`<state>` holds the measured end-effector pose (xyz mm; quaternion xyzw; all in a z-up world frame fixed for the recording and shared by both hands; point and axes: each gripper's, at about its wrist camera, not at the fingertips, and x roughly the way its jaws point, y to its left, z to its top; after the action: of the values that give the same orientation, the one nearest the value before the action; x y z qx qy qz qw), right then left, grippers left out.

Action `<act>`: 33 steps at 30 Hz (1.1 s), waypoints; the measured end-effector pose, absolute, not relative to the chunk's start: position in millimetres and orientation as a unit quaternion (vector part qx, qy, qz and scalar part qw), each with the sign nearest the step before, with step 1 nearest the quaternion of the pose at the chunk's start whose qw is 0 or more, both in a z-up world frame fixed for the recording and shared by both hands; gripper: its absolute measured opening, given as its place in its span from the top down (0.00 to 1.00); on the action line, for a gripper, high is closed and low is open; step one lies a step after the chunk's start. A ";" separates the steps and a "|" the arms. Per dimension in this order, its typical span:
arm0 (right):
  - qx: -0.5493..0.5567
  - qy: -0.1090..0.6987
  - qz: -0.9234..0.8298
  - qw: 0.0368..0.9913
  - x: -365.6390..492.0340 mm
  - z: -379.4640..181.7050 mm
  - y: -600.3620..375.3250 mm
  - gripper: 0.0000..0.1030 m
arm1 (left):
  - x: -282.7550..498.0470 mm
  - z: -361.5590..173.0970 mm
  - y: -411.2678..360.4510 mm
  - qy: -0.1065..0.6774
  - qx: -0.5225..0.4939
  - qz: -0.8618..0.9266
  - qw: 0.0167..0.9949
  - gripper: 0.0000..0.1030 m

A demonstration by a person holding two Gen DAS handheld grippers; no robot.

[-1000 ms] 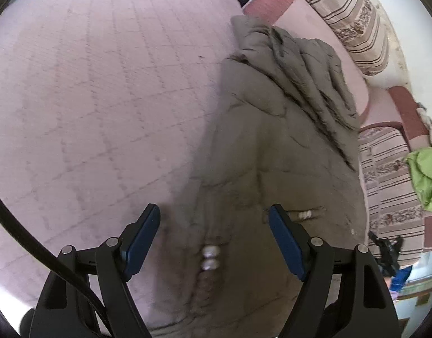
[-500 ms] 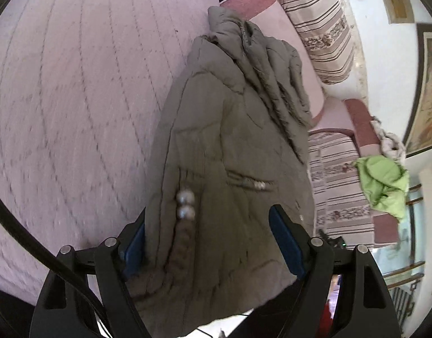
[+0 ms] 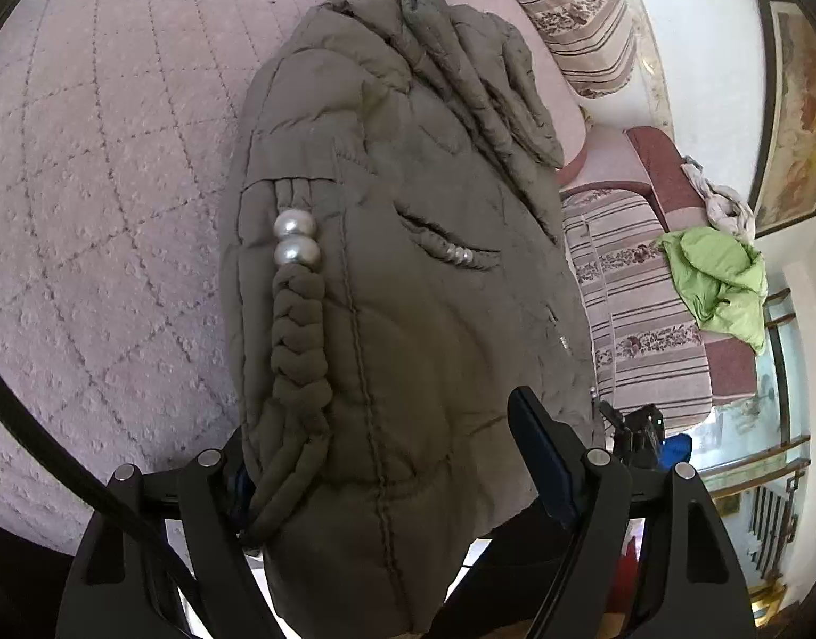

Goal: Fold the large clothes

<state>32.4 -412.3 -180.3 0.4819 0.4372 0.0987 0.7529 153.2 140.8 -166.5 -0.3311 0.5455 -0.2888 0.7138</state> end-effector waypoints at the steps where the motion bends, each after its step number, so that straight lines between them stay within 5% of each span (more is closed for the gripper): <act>1: 0.482 0.438 0.105 0.752 31.4 -181.2 -408.8 0.17 | 154.4 -167.0 140.6 0.548 -0.335 -0.286 0.712 0.24; 10: 0.447 0.455 0.153 0.755 43.0 -183.1 -362.4 0.28 | 157.8 -157.7 124.1 0.565 -0.309 -0.242 0.726 0.29; 33: 0.379 0.437 0.152 0.802 64.2 -178.5 -330.0 0.27 | 193.6 -163.6 119.8 0.652 -0.251 -0.175 0.694 0.27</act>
<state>64.2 -330.0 -178.5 0.3787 0.4368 0.1522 0.8016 193.6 119.8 -163.6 -0.2510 0.6522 -0.1745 0.6937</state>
